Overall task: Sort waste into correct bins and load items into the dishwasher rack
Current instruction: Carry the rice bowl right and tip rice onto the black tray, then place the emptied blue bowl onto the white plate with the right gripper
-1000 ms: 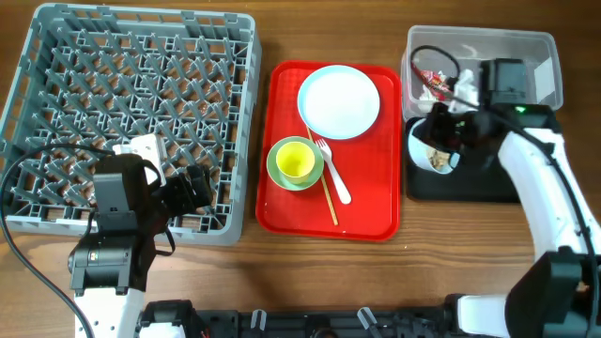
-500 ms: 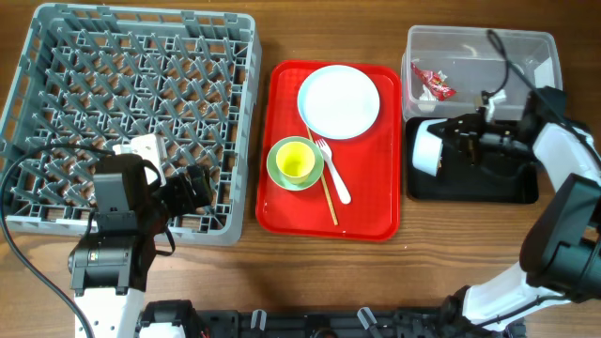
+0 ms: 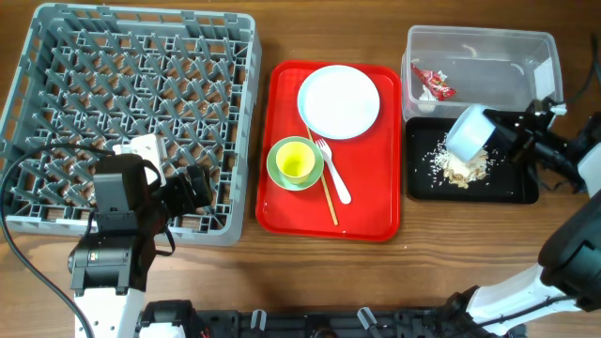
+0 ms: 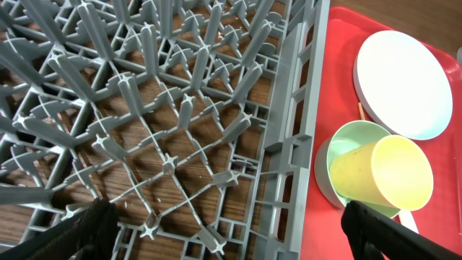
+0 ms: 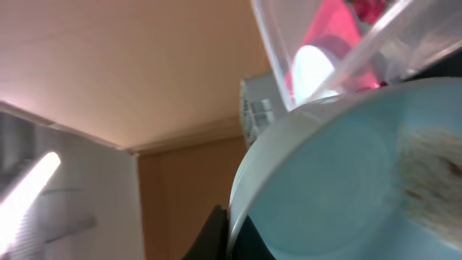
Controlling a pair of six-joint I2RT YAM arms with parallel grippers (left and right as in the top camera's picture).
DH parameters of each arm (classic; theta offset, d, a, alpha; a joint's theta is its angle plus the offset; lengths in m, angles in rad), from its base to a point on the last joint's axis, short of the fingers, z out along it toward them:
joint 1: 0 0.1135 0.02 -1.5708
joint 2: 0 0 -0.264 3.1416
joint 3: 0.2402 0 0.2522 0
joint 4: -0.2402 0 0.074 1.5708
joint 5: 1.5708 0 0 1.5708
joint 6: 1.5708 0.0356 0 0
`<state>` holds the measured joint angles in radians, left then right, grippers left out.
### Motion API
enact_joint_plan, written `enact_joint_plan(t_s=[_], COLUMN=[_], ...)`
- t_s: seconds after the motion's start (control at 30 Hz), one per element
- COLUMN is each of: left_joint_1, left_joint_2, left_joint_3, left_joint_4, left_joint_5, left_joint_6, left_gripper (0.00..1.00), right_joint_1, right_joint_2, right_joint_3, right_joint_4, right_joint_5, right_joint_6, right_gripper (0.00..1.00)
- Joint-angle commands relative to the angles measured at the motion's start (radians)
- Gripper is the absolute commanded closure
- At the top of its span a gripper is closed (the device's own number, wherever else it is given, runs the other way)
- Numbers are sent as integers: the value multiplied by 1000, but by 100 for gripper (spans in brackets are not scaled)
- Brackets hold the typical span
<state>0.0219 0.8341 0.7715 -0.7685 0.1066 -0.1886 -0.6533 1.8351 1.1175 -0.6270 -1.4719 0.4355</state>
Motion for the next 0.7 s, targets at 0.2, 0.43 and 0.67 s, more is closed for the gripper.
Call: enact_joint_plan(t_s=[0.2,0.43,0.67], left_joint_1=[7,7,7], left_joint_2=[-2,-2,-2], left_joint_3=[20,20,20], left_joint_4=[0,0,0], left_joint_5=[16,16,16], left_joint_6=[-5,-5,-5], left_gripper=[0,0,0], right_joint_1=[-3,12,52], right_joint_2=[24,24,9], right_joint_3=[-1,-1,2], right_joint_4=[95,-50,-155], right_joint_5=[-90,44,204], right_joint_6=[132,-182,-325], right_gripper=[96,96,96])
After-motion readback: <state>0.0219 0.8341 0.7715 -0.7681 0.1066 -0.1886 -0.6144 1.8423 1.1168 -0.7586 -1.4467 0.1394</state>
